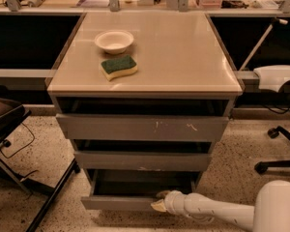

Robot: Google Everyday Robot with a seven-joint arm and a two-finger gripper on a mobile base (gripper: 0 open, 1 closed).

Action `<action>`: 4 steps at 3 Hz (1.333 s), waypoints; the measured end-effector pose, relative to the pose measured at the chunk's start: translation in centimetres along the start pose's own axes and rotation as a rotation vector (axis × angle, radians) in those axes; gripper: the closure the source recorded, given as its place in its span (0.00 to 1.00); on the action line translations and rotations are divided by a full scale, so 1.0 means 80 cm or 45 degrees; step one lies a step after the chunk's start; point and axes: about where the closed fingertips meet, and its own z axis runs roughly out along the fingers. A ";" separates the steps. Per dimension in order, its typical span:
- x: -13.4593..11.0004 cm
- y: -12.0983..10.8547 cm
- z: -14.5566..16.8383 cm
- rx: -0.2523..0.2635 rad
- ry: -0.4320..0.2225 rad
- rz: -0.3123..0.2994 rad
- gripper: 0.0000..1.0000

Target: Open bottom drawer

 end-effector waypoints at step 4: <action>0.020 0.023 -0.025 -0.001 -0.008 0.030 1.00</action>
Offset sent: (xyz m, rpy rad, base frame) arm -0.5287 -0.2010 -0.0248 0.2739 0.1746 -0.2978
